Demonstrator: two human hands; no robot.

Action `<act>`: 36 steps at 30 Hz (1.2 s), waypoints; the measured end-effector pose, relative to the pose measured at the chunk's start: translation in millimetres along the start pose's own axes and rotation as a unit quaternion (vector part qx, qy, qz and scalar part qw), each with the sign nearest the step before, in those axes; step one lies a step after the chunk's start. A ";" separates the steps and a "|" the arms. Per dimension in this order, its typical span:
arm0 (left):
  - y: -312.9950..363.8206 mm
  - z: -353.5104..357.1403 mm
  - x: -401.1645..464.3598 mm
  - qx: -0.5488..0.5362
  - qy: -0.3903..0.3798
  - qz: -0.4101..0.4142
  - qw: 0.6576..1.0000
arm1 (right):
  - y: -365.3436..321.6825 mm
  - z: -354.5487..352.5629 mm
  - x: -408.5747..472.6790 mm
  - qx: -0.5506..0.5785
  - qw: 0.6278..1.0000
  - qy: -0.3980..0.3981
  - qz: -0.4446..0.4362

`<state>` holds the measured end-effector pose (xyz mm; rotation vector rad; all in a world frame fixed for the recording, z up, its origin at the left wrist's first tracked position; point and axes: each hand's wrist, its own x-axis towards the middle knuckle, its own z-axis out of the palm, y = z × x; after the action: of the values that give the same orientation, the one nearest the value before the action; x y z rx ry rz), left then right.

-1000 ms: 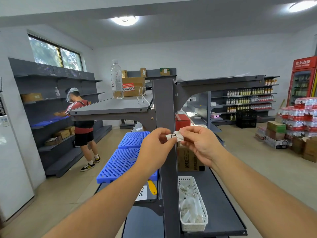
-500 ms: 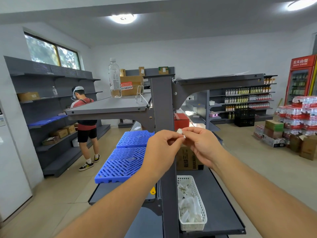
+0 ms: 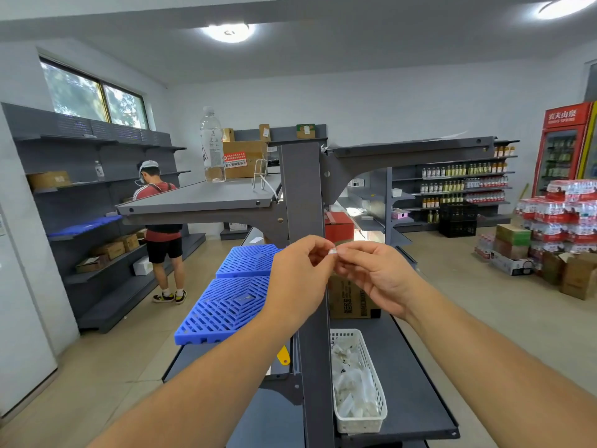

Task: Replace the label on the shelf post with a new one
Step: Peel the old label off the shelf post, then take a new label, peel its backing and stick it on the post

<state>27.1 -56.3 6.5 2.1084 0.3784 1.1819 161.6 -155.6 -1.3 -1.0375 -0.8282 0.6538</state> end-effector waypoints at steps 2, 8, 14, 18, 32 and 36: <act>0.5 0.0 -0.3 0.005 -0.003 -0.001 1.000 | 0.8 -1.8 -0.3 -0.007 1.000 -0.008 -0.001; -7.3 0.1 -3.7 0.013 -0.014 -0.006 1.000 | 6.3 -5.0 4.4 -0.084 0.996 0.019 -0.024; -29.8 -9.8 -6.6 -0.011 0.025 -0.048 0.998 | 22.7 -20.6 13.6 -0.184 0.975 0.123 -0.034; -39.6 -25.5 -9.3 -0.026 0.037 -0.077 0.996 | 48.3 -41.7 23.0 -0.296 0.939 0.174 0.004; -79.9 -53.6 -19.1 0.051 0.059 -0.123 0.989 | 119.6 -65.3 46.0 -0.470 0.867 0.147 0.070; -91.8 -55.3 -19.5 0.080 0.053 -0.134 0.986 | 121.5 -62.7 47.5 -0.448 0.878 0.153 0.073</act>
<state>-23.0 22.9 -49.1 2.0539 0.8041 1.1369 229.6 -101.8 -117.2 -2.0043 -0.7772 0.1820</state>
